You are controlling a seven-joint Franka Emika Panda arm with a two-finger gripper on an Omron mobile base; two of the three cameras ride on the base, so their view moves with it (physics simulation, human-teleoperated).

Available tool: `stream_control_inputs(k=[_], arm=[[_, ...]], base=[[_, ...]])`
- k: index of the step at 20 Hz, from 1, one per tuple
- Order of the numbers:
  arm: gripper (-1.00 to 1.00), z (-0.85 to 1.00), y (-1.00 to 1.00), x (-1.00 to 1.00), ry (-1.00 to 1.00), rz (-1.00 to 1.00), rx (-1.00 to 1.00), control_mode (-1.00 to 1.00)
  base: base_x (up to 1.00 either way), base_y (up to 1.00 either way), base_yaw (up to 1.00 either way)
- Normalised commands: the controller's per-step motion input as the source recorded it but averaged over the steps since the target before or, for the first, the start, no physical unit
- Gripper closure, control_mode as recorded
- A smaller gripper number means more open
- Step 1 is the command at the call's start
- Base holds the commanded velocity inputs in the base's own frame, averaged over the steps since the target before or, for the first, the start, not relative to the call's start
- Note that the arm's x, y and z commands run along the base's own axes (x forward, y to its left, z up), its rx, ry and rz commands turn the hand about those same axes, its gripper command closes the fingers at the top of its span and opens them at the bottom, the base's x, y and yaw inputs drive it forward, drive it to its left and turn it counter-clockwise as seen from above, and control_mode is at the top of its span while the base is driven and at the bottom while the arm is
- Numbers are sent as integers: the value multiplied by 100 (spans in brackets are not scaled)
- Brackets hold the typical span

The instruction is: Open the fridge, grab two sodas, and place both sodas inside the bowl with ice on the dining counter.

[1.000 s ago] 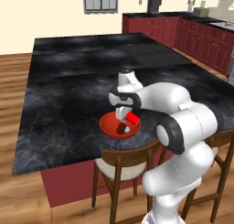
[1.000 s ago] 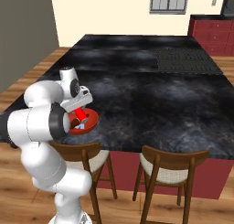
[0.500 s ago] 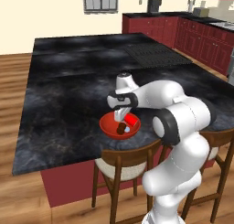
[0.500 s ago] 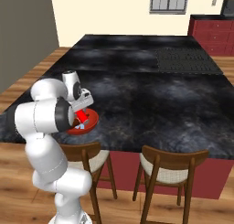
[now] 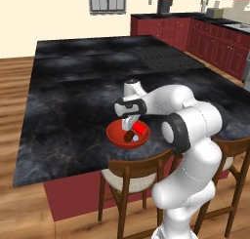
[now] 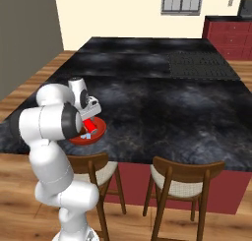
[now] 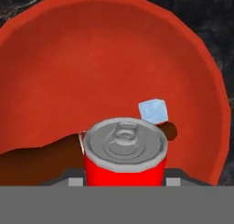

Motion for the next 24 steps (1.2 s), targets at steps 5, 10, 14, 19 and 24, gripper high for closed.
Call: stream_control_inputs(k=[5,10,14,19,24], arm=[[-100,-12,1,-8,0,0,0,-100],[-100,-4,2,-18,-3,0,0,-100],[-100,0,0,-21,-6,0,0,-100],[-100,20,0,-25,-11,0,0,-100],[-100,62,0,-25,-11,0,-1,-100]], base=[[0,0,0],[0,0,0],[0,0,0],[0,0,0],[0,0,0]])
